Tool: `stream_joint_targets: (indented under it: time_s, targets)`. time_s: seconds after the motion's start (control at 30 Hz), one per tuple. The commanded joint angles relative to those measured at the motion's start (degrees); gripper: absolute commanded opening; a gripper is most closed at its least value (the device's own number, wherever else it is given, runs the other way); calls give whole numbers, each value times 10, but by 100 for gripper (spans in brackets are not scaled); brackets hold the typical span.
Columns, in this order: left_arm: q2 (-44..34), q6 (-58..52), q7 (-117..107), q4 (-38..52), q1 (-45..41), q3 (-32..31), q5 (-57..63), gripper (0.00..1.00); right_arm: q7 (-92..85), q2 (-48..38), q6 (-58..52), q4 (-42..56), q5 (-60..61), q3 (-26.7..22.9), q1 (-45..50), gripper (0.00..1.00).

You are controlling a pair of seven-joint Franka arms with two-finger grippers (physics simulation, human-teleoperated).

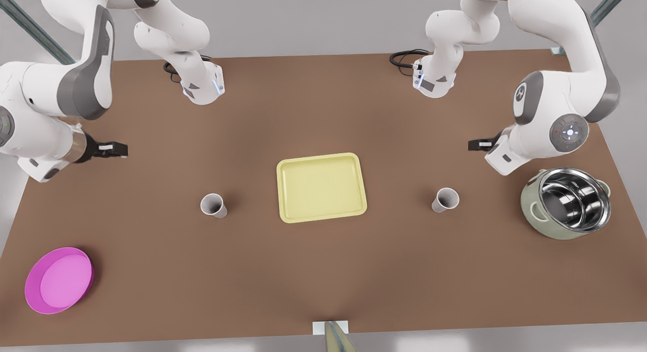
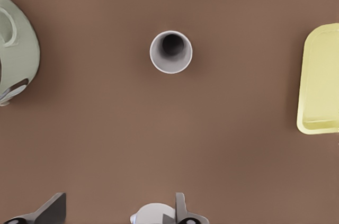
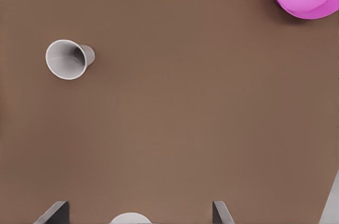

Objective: Use both arms to respectively pick up the white IKEA cups from the middle-left and middle-right positions, then place the white IKEA cups onto the middle-middle tray, ensuring that the cups remain upright and do not tip over

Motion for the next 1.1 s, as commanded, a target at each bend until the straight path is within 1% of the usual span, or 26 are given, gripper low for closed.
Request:
stream_joint_targets:
  time_s: [0.0,0.07,0.1,0.13,0.17,0.2,0.23,0.3,0.33,0.47,0.53,0.6,0.73,0.77,0.8,0.93,0.97,1.03,1.07]
  targets:
    - [2,93,-37,-3,-2,4,-3,100,-42,-3,58,-5,3,0,0,100]
    - [17,102,-37,-6,0,5,-3,100,-36,7,57,-5,3,0,9,100]
    - [42,150,-36,-25,9,8,-4,100,-36,33,63,-5,3,0,34,100]
    - [61,258,-36,-86,16,9,-5,100,-36,77,103,-5,8,2,48,100]
    - [93,327,-36,-108,31,10,-43,100,-36,127,181,-6,9,2,56,100]
    - [106,356,-18,-122,38,11,-63,100,-36,161,232,-7,8,2,57,100]
    - [108,411,-8,-160,38,11,-64,100,-35,192,283,-7,10,3,67,100]
    - [142,485,9,-168,39,11,-63,100,-35,226,360,-16,32,3,69,100]
    - [144,492,8,-172,41,11,-63,100,-35,226,414,-45,34,4,70,100]
    - [160,508,9,-182,41,11,-63,100,-36,200,556,-150,84,14,75,100]
    - [168,511,9,-182,41,11,-63,100,-35,207,583,-152,102,18,91,100]
    - [171,508,9,-183,41,11,-63,100,-36,211,584,-164,104,21,92,100]
    - [171,507,8,-191,40,11,-64,100,-47,179,584,-217,100,20,91,100]
    - [172,506,5,-191,40,11,-64,95,-48,171,584,-229,98,20,90,100]
    - [172,496,4,-191,39,11,-64,75,-50,163,584,-239,97,20,89,100]
    - [171,471,2,-191,36,11,-80,65,-53,140,609,-315,83,19,85,100]
    - [171,451,2,-191,32,11,-80,62,-53,139,612,-325,83,19,85,100]
    - [169,427,2,-191,30,11,-80,62,-53,134,617,-338,83,19,85,100]
    - [169,418,2,-191,30,11,-80,58,-56,137,618,-340,83,19,85,100]
